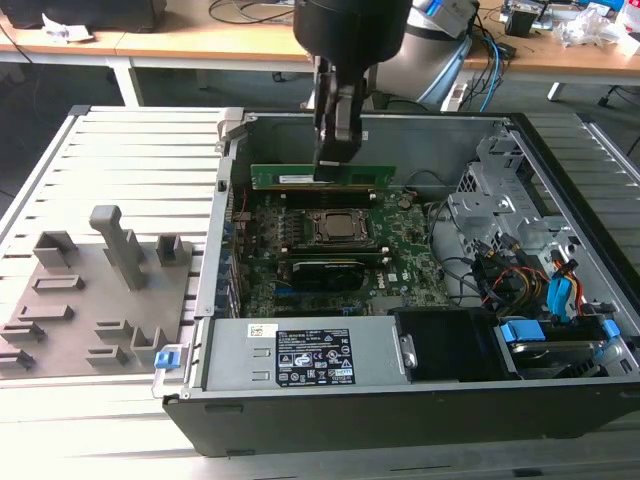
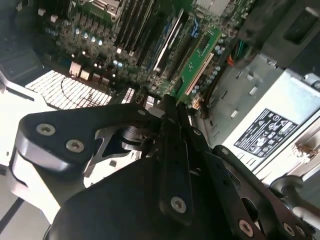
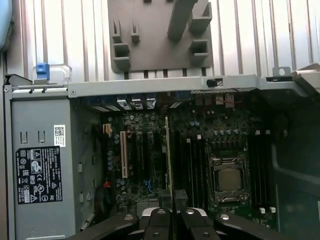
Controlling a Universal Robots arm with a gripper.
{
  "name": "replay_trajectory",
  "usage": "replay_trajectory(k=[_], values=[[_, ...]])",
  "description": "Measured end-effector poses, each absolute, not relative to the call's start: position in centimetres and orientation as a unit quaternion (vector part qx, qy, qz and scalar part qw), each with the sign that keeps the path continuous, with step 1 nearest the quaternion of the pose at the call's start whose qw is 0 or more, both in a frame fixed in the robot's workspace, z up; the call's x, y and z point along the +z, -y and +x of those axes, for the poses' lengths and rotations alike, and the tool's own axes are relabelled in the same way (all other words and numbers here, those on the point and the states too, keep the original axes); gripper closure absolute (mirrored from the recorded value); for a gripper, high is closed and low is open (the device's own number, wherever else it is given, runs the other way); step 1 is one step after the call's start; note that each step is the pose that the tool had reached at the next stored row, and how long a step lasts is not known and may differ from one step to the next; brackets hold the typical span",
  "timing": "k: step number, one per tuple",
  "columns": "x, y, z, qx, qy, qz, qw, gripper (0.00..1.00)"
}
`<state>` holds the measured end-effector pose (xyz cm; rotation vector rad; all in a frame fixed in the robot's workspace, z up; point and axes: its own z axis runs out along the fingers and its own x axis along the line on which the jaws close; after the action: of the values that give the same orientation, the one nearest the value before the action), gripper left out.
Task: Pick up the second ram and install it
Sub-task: 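Pick up the second ram and move it above second insertion slot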
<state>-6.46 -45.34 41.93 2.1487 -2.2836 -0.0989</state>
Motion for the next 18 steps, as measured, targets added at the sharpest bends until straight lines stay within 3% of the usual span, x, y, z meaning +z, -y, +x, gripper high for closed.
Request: replay_trajectory(k=[18], values=[[41.9, 45.3, -0.5, -0.032, 0.728, 0.685, 0.002, 0.87]])
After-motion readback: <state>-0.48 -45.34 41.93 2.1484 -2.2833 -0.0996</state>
